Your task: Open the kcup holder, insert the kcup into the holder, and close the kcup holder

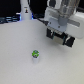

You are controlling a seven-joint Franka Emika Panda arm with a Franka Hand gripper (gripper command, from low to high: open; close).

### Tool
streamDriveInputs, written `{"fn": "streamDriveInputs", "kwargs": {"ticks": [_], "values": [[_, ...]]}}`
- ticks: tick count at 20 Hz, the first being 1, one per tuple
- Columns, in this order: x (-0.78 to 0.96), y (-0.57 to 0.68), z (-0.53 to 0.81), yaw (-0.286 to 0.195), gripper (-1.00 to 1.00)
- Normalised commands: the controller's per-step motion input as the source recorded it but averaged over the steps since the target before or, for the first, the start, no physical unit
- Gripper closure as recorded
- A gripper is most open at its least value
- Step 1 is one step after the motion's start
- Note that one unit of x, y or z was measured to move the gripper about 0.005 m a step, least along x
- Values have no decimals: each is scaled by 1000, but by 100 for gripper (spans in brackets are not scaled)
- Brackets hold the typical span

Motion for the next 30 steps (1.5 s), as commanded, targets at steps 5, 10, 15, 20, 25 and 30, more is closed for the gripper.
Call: {"fn": "streamDriveInputs", "kwargs": {"ticks": [5, 10, 15, 20, 25, 30], "values": [[711, -264, 170, -99, -100], [306, -162, 204, -122, -100], [398, -422, 294, -174, -100], [361, -549, 256, -213, -100], [295, -548, 172, -231, -100], [245, -531, 81, -237, -100]]}}
